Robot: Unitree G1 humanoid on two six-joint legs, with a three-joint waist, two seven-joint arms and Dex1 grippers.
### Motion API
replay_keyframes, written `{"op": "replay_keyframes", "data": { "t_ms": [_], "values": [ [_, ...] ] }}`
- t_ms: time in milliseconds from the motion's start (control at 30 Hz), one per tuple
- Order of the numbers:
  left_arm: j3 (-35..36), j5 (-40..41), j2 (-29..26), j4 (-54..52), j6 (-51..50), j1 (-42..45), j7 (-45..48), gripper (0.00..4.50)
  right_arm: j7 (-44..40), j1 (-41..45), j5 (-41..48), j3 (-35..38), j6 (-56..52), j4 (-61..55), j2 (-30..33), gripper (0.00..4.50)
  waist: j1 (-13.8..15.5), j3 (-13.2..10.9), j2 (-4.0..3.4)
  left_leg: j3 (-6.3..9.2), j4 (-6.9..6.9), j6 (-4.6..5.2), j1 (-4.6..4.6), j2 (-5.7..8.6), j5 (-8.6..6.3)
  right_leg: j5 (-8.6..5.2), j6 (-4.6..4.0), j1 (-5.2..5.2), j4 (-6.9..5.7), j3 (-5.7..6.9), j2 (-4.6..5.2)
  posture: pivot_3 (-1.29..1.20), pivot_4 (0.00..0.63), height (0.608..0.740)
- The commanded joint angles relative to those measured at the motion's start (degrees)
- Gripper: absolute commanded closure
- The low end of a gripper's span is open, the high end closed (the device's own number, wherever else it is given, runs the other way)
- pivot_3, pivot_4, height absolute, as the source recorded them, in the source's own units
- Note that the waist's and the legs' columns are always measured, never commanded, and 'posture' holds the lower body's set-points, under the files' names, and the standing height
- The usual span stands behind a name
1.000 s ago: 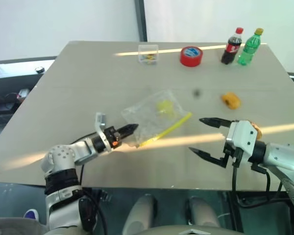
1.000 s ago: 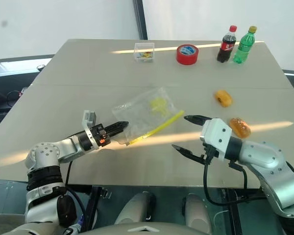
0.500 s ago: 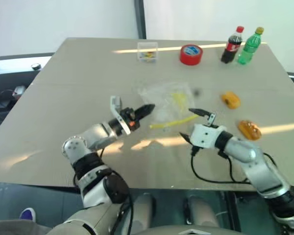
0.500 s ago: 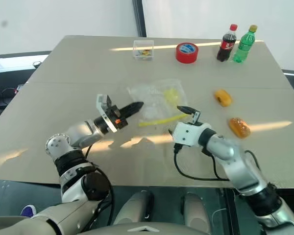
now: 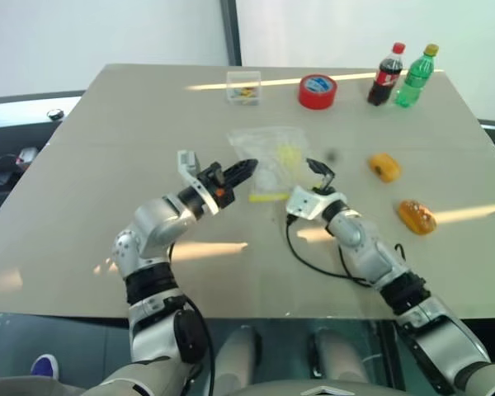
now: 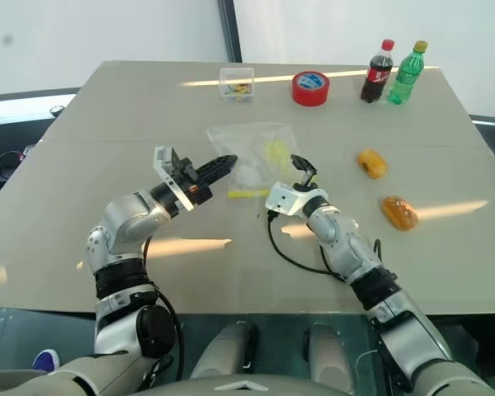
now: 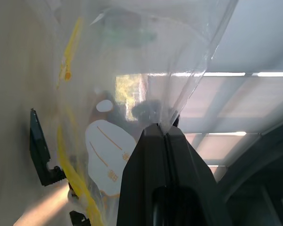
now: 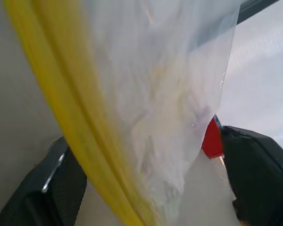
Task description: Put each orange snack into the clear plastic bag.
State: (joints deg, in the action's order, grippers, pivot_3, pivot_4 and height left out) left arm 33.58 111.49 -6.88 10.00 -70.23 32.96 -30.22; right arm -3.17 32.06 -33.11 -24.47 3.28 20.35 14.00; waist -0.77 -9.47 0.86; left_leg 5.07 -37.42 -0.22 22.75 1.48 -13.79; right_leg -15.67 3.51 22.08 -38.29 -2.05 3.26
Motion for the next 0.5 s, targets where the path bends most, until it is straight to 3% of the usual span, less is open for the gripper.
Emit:
{"op": "replay_keyframes", "data": {
  "t_ms": [33, 200, 400, 500],
  "values": [
    [-1.13, 1.51, -0.53, -3.57, 1.84, -0.33, 1.18, 4.50, 2.47, 2.12, 1.66, 1.99, 3.40, 2.66, -0.78, 1.82, -0.01, 0.00, 0.00, 0.01, 0.00, 0.00, 0.00, 0.00, 0.00, 0.00, 0.00, 0.00, 0.00, 0.00, -0.01, 0.00, 0.150, 0.740],
    [-2.27, 1.51, -2.66, -5.33, 4.06, -1.41, 1.81, 4.50, 1.79, 2.81, 4.02, 4.49, 4.34, 2.29, -0.17, 4.41, -0.10, 0.00, 0.00, -0.01, 0.00, 0.00, 0.00, 0.00, 0.00, 0.00, 0.00, 0.00, 0.01, -0.03, -0.05, 0.00, 0.150, 0.740],
    [-7.15, 0.24, -10.28, -8.09, 5.74, -3.25, 9.02, 4.50, -1.80, 5.53, 6.21, 7.41, 4.10, 0.72, 3.27, 4.46, -0.25, -0.03, 0.00, -0.03, 0.02, 0.00, 0.00, 0.00, 0.00, 0.00, 0.00, 0.02, -0.01, -0.09, -0.10, 0.00, 0.150, 0.740],
    [-12.93, -17.93, -20.25, -16.76, 4.37, -4.67, 23.54, 3.76, -5.87, 9.77, 8.07, 8.92, 4.71, 2.31, 6.32, 4.50, -0.66, -0.15, 0.05, -0.07, 0.03, 0.00, 0.01, -0.01, 0.00, 0.00, -0.01, 0.08, -0.02, -0.11, -0.12, 0.00, 0.150, 0.740]
  ]
}}
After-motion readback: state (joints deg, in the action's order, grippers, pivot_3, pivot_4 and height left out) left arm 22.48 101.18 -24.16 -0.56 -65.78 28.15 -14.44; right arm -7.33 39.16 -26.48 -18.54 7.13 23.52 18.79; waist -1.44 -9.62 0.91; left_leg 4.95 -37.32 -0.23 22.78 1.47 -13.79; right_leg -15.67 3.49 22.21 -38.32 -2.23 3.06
